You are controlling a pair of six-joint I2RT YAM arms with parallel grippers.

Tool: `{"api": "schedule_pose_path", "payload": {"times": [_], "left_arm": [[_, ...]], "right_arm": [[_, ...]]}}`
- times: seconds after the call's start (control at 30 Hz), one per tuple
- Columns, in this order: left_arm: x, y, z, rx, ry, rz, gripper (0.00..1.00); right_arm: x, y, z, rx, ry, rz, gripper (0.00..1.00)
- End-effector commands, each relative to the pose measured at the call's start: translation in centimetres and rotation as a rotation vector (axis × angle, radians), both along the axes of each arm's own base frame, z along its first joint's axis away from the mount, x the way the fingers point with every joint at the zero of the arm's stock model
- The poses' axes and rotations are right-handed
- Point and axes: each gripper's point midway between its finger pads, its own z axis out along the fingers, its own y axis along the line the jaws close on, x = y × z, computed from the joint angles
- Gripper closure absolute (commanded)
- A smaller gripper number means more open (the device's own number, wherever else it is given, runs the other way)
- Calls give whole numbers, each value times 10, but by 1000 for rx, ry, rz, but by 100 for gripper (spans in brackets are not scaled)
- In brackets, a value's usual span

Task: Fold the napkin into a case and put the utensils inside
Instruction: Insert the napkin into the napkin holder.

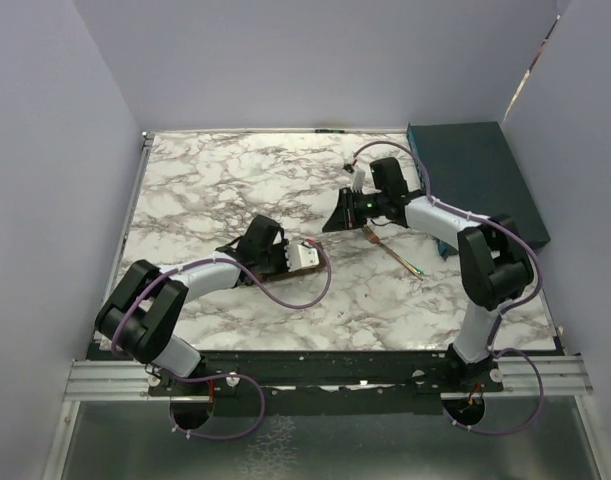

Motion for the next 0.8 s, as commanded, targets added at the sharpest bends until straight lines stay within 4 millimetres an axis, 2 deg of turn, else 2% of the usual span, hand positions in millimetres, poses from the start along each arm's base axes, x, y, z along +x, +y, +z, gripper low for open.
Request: {"api": "schedule_pose_path", "payload": {"times": [0.0, 0.1, 0.2, 0.37, 0.5, 0.77], "left_arm": [[-25, 17, -30, 59, 152, 44, 89], [-23, 17, -29, 57, 147, 54, 90], [-20, 19, -30, 64, 126, 51, 90], [-14, 19, -28, 64, 104, 60, 90], [-15, 21, -29, 76, 97, 51, 90], [-17, 21, -30, 87, 82, 10, 90]], "right_arm": [[-20, -4, 8, 48, -40, -71, 92], [-47, 7, 10, 115, -29, -30, 99], [-67, 27, 4, 130, -21, 20, 100], [-78, 53, -7, 159, 10, 86, 100], [-72, 59, -25, 135, 32, 79, 100], [-41, 59, -58, 30, -19, 7, 100]]}}
